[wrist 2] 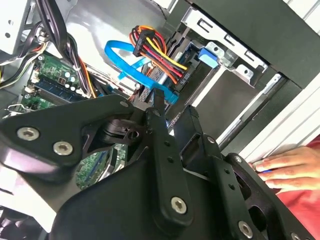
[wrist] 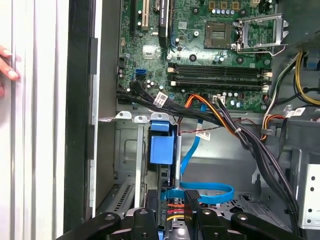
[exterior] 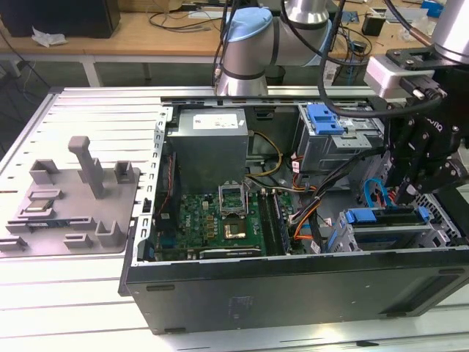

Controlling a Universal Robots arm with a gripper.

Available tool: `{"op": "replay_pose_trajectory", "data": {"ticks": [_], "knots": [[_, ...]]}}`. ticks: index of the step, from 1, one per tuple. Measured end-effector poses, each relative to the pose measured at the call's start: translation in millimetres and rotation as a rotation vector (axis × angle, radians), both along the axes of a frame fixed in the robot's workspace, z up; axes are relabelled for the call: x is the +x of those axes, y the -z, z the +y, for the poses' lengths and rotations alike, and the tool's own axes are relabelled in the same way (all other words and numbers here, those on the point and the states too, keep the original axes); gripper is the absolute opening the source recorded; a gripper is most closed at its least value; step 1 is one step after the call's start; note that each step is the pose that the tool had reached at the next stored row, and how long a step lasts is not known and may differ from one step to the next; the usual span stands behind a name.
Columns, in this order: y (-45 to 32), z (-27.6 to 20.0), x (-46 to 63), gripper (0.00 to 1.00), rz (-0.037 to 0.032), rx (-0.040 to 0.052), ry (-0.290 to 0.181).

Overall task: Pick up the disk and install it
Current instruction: 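Insert the second disk wire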

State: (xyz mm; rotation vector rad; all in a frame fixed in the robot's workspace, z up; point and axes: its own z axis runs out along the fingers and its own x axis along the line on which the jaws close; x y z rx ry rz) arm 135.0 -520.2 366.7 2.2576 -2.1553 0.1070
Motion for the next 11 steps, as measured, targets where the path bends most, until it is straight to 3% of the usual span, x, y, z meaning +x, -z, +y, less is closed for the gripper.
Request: {"op": "replay_pose_trajectory", "data": {"ticks": [3,7,11], "knots": [[-3.0,3.4,-5.0,0.34,-0.0057,-0.0068,0.000],[-5.3,8.1,-12.7,0.11,-0.0102,-0.0231,0.000],[-6.0,11.6,-16.5,0.11,-0.0131,-0.0350,0.000]]}}
